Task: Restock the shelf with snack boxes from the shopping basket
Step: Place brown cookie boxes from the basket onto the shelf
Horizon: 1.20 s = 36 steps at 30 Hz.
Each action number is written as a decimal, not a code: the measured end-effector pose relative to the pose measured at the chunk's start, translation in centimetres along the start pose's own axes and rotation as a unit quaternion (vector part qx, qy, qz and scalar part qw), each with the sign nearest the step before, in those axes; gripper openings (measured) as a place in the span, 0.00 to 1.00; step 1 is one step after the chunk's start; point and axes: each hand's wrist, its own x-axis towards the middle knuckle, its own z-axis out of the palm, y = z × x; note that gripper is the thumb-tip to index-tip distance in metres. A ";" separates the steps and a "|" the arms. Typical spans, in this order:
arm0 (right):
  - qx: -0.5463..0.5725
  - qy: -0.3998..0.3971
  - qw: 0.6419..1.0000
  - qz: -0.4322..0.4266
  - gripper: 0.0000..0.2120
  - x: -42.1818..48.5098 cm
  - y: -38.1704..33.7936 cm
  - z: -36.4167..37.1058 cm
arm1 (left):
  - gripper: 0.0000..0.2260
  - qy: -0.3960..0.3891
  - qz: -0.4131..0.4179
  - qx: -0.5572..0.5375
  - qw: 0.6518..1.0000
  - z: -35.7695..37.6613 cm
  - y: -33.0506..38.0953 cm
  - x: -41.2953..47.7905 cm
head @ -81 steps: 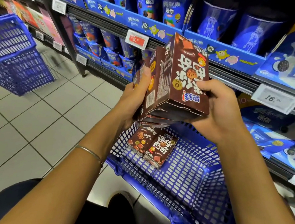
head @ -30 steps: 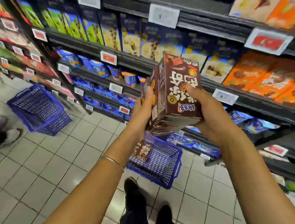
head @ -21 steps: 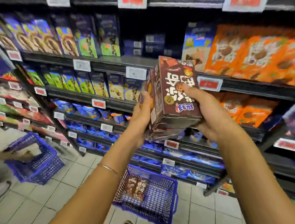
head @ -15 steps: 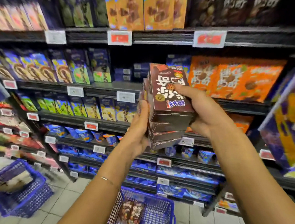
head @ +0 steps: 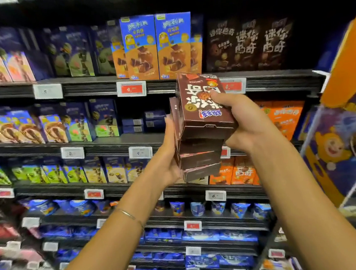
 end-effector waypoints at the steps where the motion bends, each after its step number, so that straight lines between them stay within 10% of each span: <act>1: 0.002 0.002 1.000 -0.006 0.15 0.1 -0.1 0.3 | 0.42 -0.003 -0.004 -0.002 1.000 -0.1 0.2 0.3; 36: -0.124 0.064 0.961 -0.238 0.11 7.8 -12.5 -7.3 | 0.49 -0.004 -0.070 -0.014 0.997 6.0 -2.0 1.4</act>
